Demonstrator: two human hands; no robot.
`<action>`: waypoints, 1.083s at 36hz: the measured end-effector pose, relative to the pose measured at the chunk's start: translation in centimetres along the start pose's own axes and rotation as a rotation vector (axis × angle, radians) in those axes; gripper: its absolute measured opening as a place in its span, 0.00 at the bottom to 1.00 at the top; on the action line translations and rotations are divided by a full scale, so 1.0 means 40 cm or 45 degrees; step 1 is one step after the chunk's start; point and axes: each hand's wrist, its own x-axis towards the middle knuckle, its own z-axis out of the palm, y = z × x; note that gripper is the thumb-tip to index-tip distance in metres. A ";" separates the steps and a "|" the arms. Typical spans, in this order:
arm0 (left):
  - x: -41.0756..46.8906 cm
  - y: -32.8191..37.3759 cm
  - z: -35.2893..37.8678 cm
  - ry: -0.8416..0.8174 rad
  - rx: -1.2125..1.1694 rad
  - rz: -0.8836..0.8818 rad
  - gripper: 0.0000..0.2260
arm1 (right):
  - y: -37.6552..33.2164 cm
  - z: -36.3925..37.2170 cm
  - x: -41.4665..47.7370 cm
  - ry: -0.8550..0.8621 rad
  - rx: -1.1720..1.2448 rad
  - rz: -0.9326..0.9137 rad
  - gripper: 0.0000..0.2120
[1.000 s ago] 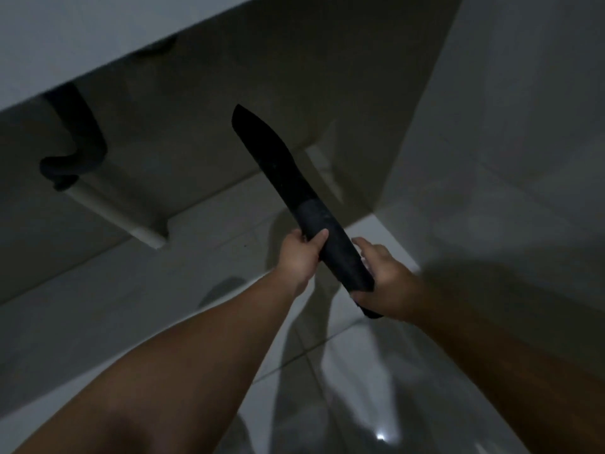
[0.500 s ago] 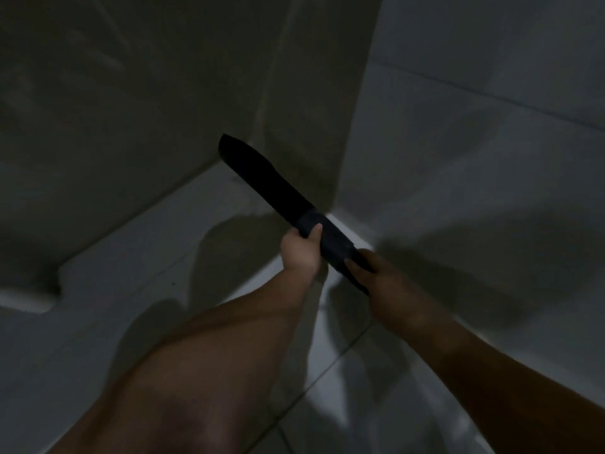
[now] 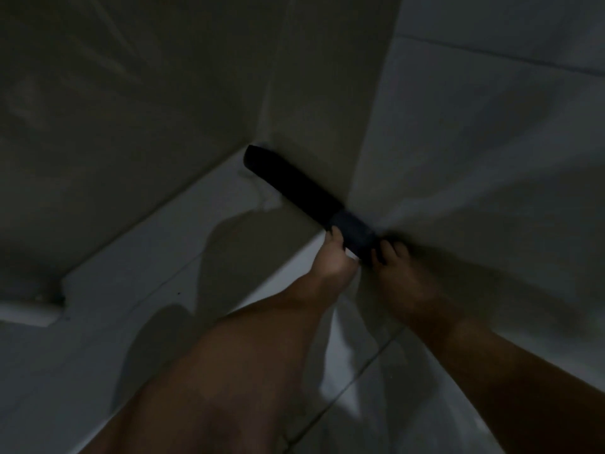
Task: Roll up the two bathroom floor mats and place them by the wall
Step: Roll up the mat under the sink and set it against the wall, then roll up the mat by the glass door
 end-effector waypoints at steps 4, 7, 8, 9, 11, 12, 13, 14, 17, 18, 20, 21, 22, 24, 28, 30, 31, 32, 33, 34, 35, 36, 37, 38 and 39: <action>-0.015 -0.009 -0.007 -0.057 0.097 0.039 0.34 | 0.009 0.016 -0.006 0.051 -0.053 -0.034 0.23; -0.029 -0.014 -0.011 -0.133 0.313 0.068 0.34 | 0.020 -0.002 -0.015 -0.033 -0.027 -0.067 0.24; -0.036 -0.015 -0.011 -0.152 0.367 0.097 0.34 | 0.024 -0.006 -0.021 -0.062 -0.029 -0.083 0.24; -0.046 -0.014 -0.013 -0.164 0.418 0.131 0.33 | 0.029 -0.012 -0.029 -0.092 -0.022 -0.086 0.25; -0.069 -0.018 -0.019 -0.135 0.518 0.256 0.31 | 0.038 -0.025 -0.046 -0.137 0.013 -0.069 0.26; -0.084 -0.021 -0.024 -0.098 0.572 0.340 0.30 | 0.041 -0.031 -0.057 -0.161 0.031 -0.066 0.26; -0.097 -0.021 -0.028 -0.067 0.625 0.421 0.29 | 0.042 -0.037 -0.067 -0.183 0.040 -0.064 0.26; -0.110 -0.019 -0.031 -0.044 0.652 0.487 0.28 | 0.043 -0.045 -0.079 -0.199 0.059 -0.054 0.27; -0.136 -0.001 -0.030 -0.043 0.680 0.601 0.27 | 0.050 -0.076 -0.129 -0.212 0.155 0.020 0.27; -0.141 0.007 -0.024 -0.063 0.705 0.637 0.26 | 0.056 -0.085 -0.153 -0.178 0.186 0.037 0.26; -0.154 0.014 -0.010 -0.095 0.714 0.689 0.24 | 0.065 -0.101 -0.204 -0.066 0.224 0.049 0.24; -0.165 0.023 0.001 -0.115 0.704 0.715 0.23 | 0.070 -0.111 -0.236 -0.013 0.216 0.082 0.24; -0.180 0.031 0.014 -0.135 0.697 0.753 0.22 | 0.072 -0.120 -0.272 0.021 0.199 0.127 0.24; -0.215 0.046 0.049 -0.192 0.677 0.843 0.21 | 0.073 -0.133 -0.345 0.064 0.171 0.206 0.22; -0.301 0.079 0.130 -0.326 0.615 0.999 0.19 | 0.076 -0.154 -0.511 0.011 0.101 0.414 0.20; -0.350 0.100 0.174 -0.386 0.595 1.066 0.18 | 0.072 -0.171 -0.601 -0.031 0.056 0.528 0.19; -0.379 0.112 0.196 -0.417 0.588 1.098 0.17 | 0.069 -0.180 -0.648 -0.058 0.036 0.584 0.18; -0.407 0.122 0.216 -0.444 0.582 1.129 0.16 | 0.065 -0.190 -0.695 -0.070 0.026 0.637 0.17; -0.438 0.133 0.233 -0.473 0.575 1.162 0.16 | 0.061 -0.201 -0.745 -0.066 0.022 0.687 0.16; -0.469 0.143 0.249 -0.510 0.556 1.193 0.16 | 0.058 -0.215 -0.798 -0.064 0.016 0.737 0.14; -0.498 0.152 0.263 -0.552 0.523 1.228 0.16 | 0.058 -0.229 -0.851 -0.061 -0.001 0.773 0.13; -0.526 0.162 0.275 -0.593 0.480 1.268 0.15 | 0.058 -0.243 -0.905 -0.060 -0.026 0.797 0.13; -0.555 0.174 0.285 -0.628 0.451 1.304 0.15 | 0.060 -0.256 -0.958 -0.060 -0.049 0.811 0.12; -0.581 0.189 0.293 -0.660 0.445 1.335 0.15 | 0.062 -0.270 -1.009 -0.057 -0.069 0.830 0.11; -0.608 0.204 0.303 -0.688 0.452 1.360 0.14 | 0.065 -0.282 -1.059 -0.049 -0.086 0.854 0.09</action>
